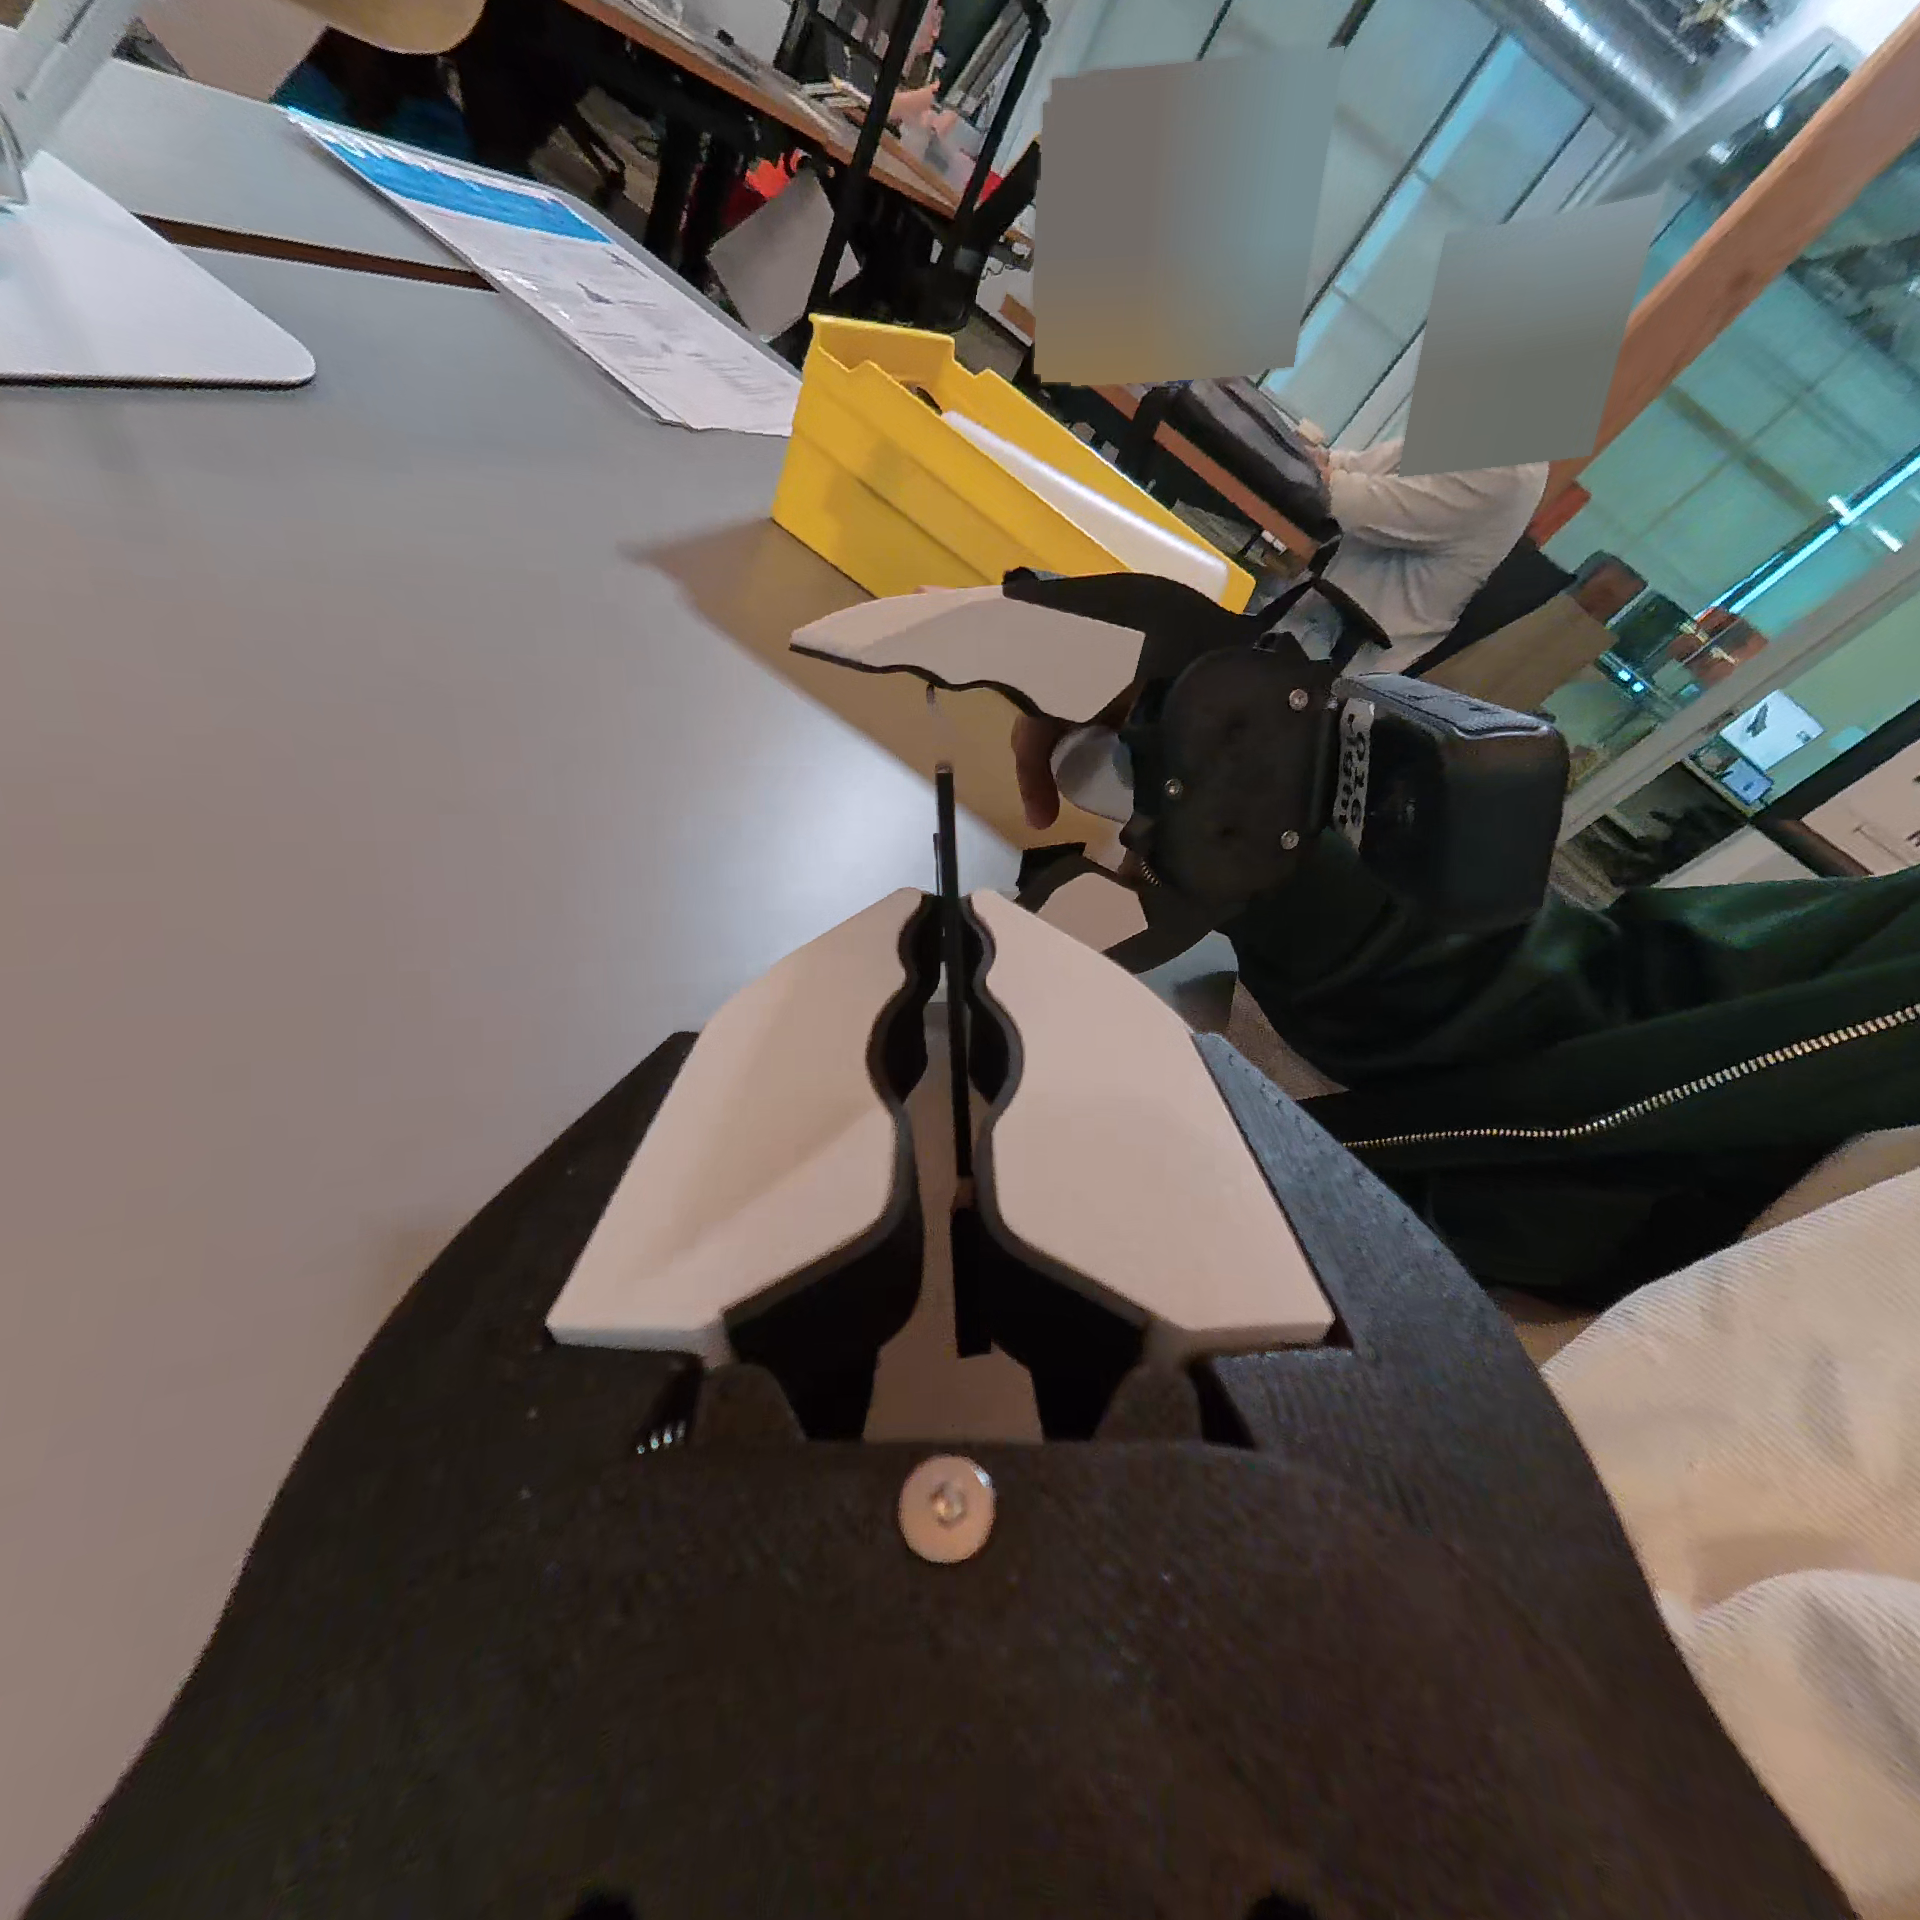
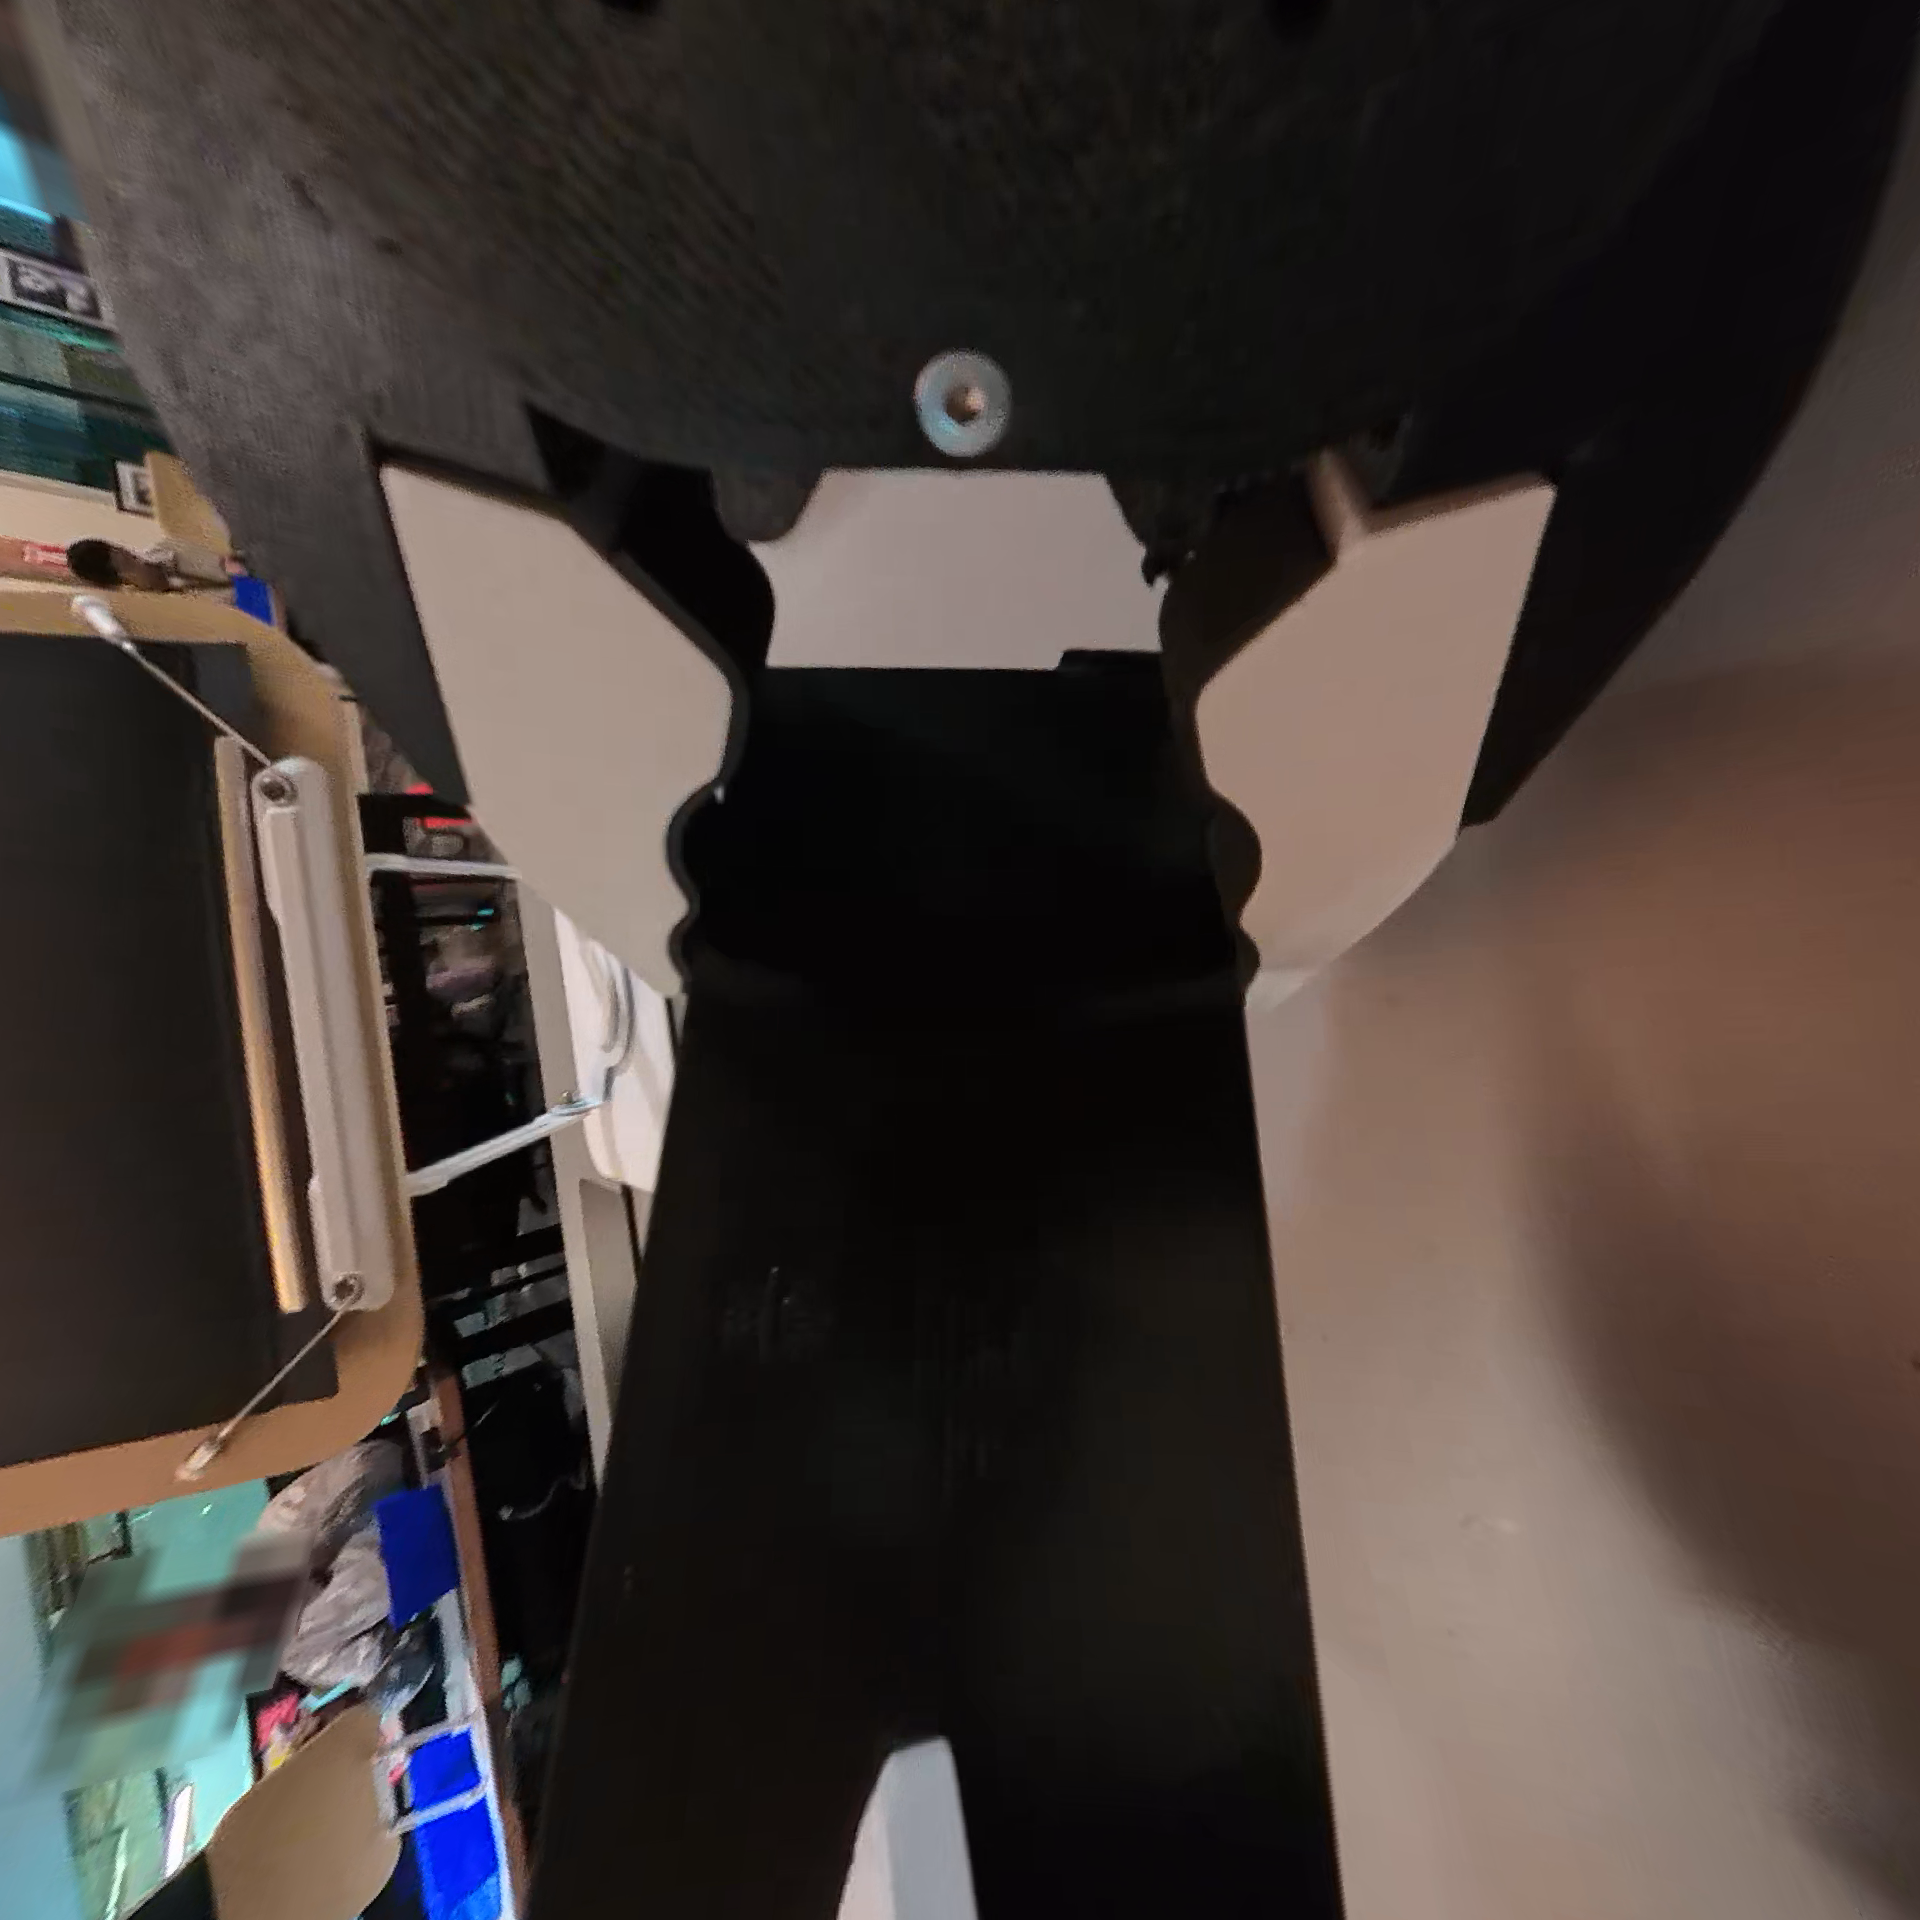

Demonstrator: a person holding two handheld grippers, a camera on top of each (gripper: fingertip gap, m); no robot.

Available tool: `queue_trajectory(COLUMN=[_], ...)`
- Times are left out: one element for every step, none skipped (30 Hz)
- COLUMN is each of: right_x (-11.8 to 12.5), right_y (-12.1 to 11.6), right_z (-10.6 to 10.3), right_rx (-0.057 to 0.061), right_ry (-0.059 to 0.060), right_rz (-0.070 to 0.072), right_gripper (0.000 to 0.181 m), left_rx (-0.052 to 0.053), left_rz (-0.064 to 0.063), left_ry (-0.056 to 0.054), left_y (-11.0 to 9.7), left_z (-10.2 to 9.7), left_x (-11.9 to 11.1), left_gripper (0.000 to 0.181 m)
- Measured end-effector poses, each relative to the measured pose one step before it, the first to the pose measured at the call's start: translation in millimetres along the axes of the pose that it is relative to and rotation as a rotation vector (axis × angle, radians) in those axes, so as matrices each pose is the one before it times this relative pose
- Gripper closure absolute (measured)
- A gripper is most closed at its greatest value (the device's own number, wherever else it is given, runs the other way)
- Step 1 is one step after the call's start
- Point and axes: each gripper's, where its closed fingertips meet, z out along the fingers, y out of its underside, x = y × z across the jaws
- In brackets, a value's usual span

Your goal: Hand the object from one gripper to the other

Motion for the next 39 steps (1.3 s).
queue_trajectory(right_x=[-0.08, 0.17, 0.51, 0.85, 1.28, 1.38, 2.26, 2.45, 2.55, 2.83, 2.78, 2.58, 2.27, 1.78, 0.87, -0.31, -1.25, -2.27, -3.58, -3.08, -2.89, -2.71, -1.87, -2.71, -2.43, -1.91, -2.07, -0.20, 0.23, 1.16, 1.24, 2.20, 2.87, 1.92, 2.10, 1.45, 0.16, 0.40, 0.49], right_y=[1.14, 0.73, 0.34, -0.43, -1.74, -2.44, -2.16, -2.93, -3.19, -3.08, -3.21, -3.70, -3.35, -3.37, -3.60, -2.97, -2.06, -1.62, -1.27, -0.17, 1.26, 2.68, 3.13, 3.19, 3.22, 3.20, 3.20, 3.70, 2.02, 1.02, 0.02, -1.53, 0.06, 1.74, 0.84, -0.34, -0.84, -1.71, -1.88], right_z=[0.33, -0.33, -0.63, -0.90, -1.32, -1.23, -1.26, -1.45, -1.73, -1.76, -1.99, -2.42, -2.14, -2.05, -1.82, -1.18, -0.36, 0.24, 0.91, 1.41, 1.96, 2.60, 2.87, 3.20, 3.47, 3.49, 3.69, 3.43, 2.71, 2.29, 0.90, 0.58, 0.56, 0.50, 0.27, -0.20, -0.90, -1.05, -1.21], right_rx=[-0.0148, -0.0108, -0.0046, 0.0011, 0.0119, 0.0162, 0.0129, 0.0194, 0.0250, 0.0268, 0.0315, 0.0369, 0.0345, 0.0342, 0.0341, 0.0259, 0.0186, 0.0148, 0.0116, 0.0020, -0.0110, -0.0246, -0.0306, -0.0337, -0.0355, -0.0375, -0.0376, -0.0383, -0.0226, -0.0111, -0.0017, 0.0091, -0.0041, -0.0204, -0.0134, -0.0048, -0.0031, 0.0031, 0.0045], right_ry=[-0.0003, 0.0003, 0.0009, 0.0028, 0.0046, 0.0039, 0.0085, 0.0044, -0.0010, -0.0049, -0.0095, -0.0152, -0.0177, -0.0179, -0.0192, -0.0213, -0.0214, -0.0219, -0.0239, -0.0130, -0.0056, 0.0022, 0.0147, 0.0116, 0.0172, 0.0226, 0.0202, 0.0285, 0.0243, 0.0264, 0.0200, 0.0235, 0.0219, 0.0126, 0.0165, 0.0151, 0.0089, 0.0126, 0.0121], right_rz=[0.0051, 0.0025, 0.0007, 0.0023, 0.0064, 0.0103, 0.0149, 0.0235, 0.0379, 0.0471, 0.0552, 0.0624, 0.0646, 0.0605, 0.0519, 0.0438, 0.0337, 0.0261, 0.0192, 0.0057, -0.0103, -0.0249, -0.0372, -0.0388, -0.0411, -0.0457, -0.0423, -0.0302, -0.0241, -0.0176, -0.0158, -0.0063, -0.0008, -0.0004, -0.0041, -0.0078, -0.0112, -0.0107, -0.0100], right_gripper=[0.085, 0.086, 0.086, 0.086, 0.086, 0.086, 0.086, 0.086, 0.087, 0.087, 0.087, 0.088, 0.088, 0.088, 0.088, 0.088, 0.088, 0.088, 0.088, 0.088, 0.088, 0.088, 0.088, 0.088, 0.088, 0.088, 0.088, 0.088, 0.088, 0.087, 0.089, 0.076, 0.063, 0.057, 0.054, 0.054, 0.061, 0.066, 0.071], left_rx=[0.0019, 0.0017, 0.0036, 0.0076, 0.0176, 0.0383, 0.0582, 0.0606, 0.0491, 0.0460, 0.0360, 0.0188, 0.0077, -0.0054, -0.0109, -0.0028, -0.0017, 0.0004, -0.0013, -0.0008, -0.0029, -0.0088, -0.0162, -0.0176, -0.0144, -0.0093, -0.0059, -0.0104, -0.0145, 0.0051, 0.0117, 0.0173, 0.0150, 0.0050, 0.0003, 0.0007, 0.0023, -0.0015, -0.0009], left_rz=[0.0070, 0.0012, -0.0010, -0.0039, -0.0056, -0.0078, -0.0059, -0.0010, 0.0044, 0.0206, 0.0287, 0.0293, 0.0341, 0.0213, 0.0092, 0.0076, 0.0077, 0.0108, 0.0100, 0.0052, -0.0060, -0.0157, -0.0204, -0.0232, -0.0283, -0.0301, -0.0275, -0.0215, 0.0031, 0.0161, 0.0067, 0.0127, 0.0231, 0.0262, 0.0310, 0.0305, 0.0236, 0.0082, -0.0023], left_ry=[0.0043, 0.0013, 0.0099, 0.0252, 0.0315, 0.0303, 0.0255, 0.0139, 0.0091, 0.0118, 0.0088, 0.0079, 0.0257, 0.0271, 0.0227, 0.0233, 0.0177, 0.0057, -0.0049, -0.0046, -0.0068, -0.0163, -0.0169, -0.0251, -0.0452, -0.0488, -0.0488, -0.0731, -0.0704, 0.0006, -0.0175, -0.0328, -0.0203, -0.0239, -0.0227, -0.0183, -0.0113, -0.0022, 0.0057], left_y=[-0.44, -0.40, -0.72, -1.41, -2.82, -5.64, -8.10, -8.19, -6.59, -5.98, -4.68, -2.80, -1.38, 0.35, 1.16, 0.52, 0.46, 0.38, 0.74, 0.66, 0.72, 1.28, 2.47, 3.00, 3.53, 3.54, 3.54, 3.79, 3.64, -0.21, -2.46, -4.12, -4.27, -3.00, -2.09, -1.79, -1.61, -0.66, -0.11], left_z=[0.62, 0.39, 0.19, 0.00, -0.41, -1.04, -1.11, -1.30, -1.58, -1.69, -1.61, -1.10, -0.58, 0.21, 1.09, 1.30, 1.52, 1.47, 1.30, 1.09, 0.61, 0.18, 0.12, 0.37, 0.45, 0.72, 0.40, -1.08, -1.52, -0.61, -1.00, -1.91, -2.17, -1.88, -1.43, -0.90, -0.34, 0.48, 0.97], left_x=[1.55, 0.70, 1.50, 3.26, 3.93, 3.95, 3.24, 1.39, 0.87, 1.43, 1.53, 1.95, 4.86, 4.99, 3.99, 4.38, 3.57, 1.88, 0.18, -0.18, -0.97, -2.91, -3.02, -4.11, -6.77, -6.81, -6.71, -9.44, -8.87, 1.00, -0.44, -1.66, 0.39, 0.11, 0.14, 0.59, 1.38, 2.08, 2.75], left_gripper=[0.177, 0.177, 0.177, 0.174, 0.171, 0.165, 0.148, 0.129, 0.114, 0.101, 0.091, 0.085, 0.086, 0.089, 0.088, 0.089, 0.092, 0.095, 0.098, 0.100, 0.105, 0.113, 0.119, 0.125, 0.134, 0.141, 0.154, 0.170, 0.178, 0.178, 0.180, 0.180, 0.179, 0.179, 0.179, 0.179, 0.179, 0.179, 0.179])
